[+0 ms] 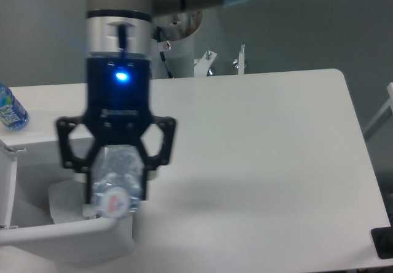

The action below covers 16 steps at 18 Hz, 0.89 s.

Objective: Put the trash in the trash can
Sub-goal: 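Lower the bottle into the bin and release it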

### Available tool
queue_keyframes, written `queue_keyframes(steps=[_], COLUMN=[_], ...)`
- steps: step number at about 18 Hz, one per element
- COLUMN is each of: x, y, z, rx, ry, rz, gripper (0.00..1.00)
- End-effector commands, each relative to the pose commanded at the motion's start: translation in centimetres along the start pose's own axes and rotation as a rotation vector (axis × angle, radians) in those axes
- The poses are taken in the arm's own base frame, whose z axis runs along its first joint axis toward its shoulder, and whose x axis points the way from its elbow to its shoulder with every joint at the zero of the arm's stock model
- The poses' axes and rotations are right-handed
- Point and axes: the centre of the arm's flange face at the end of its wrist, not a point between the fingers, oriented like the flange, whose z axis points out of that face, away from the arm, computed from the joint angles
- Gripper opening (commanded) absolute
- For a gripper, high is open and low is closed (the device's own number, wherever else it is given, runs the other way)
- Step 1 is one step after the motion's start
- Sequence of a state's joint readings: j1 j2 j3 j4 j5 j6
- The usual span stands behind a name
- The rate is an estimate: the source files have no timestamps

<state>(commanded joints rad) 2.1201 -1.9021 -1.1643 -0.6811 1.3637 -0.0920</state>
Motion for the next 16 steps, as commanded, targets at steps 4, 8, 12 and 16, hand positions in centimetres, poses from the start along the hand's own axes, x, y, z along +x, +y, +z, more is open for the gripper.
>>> queue_keyframes(steps=[4, 8, 12, 16], x=[4.8, 5.8, 4.0, -4.8], y=[2.9, 4.4, 3.4, 2.9], z=[2.6, 4.5, 3.1, 2.2], rx=[-0.061, -0.098, -0.076, -0.081], ry=[0.065, 0.072, 0.040, -0.173], rz=[0.037, 0.044, 0.029, 0.036], gripper=[0.68, 1.00, 1.00, 1.00])
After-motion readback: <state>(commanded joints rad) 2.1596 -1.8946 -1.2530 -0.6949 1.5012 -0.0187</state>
